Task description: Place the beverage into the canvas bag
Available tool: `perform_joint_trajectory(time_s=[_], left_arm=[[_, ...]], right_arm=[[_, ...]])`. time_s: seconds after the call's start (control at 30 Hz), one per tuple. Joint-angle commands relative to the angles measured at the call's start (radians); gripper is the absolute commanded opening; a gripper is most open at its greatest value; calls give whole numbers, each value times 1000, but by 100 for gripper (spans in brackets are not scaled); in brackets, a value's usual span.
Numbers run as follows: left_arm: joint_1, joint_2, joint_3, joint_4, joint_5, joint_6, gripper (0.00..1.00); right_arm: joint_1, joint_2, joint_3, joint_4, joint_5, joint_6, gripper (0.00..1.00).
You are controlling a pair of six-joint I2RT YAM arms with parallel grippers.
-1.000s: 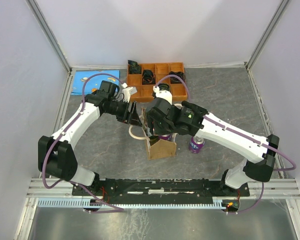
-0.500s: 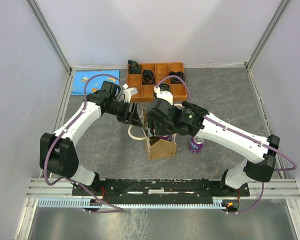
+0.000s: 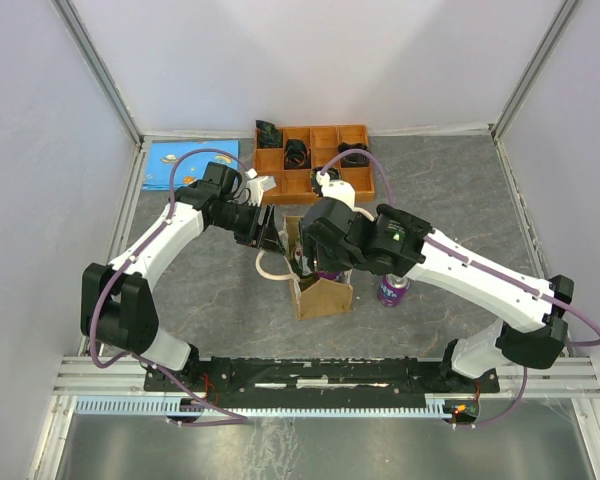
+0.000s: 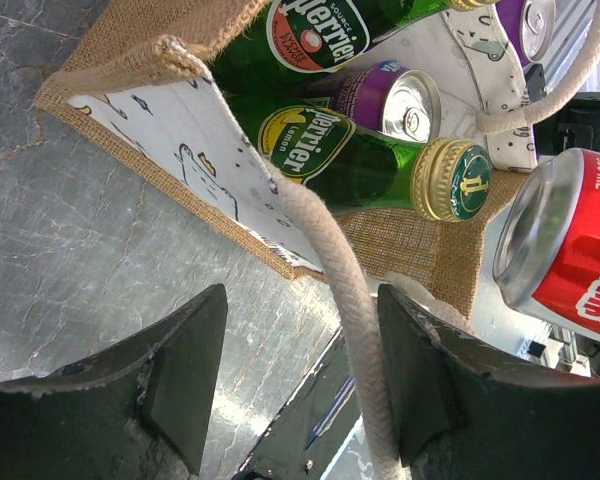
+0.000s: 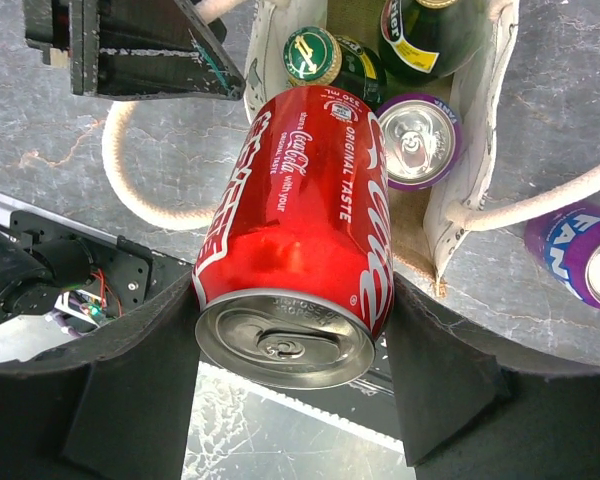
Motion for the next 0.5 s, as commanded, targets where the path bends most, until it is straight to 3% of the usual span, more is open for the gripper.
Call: perform_joint_trajectory(time_s=[0.0, 0.47], left_arm=[[-2, -2, 29, 23, 10, 33, 68], [-3, -25, 6, 24, 11, 37, 68]], right_arm=[[4, -17, -4, 57, 25, 9, 0], [4, 82, -32, 83, -39, 3, 0]])
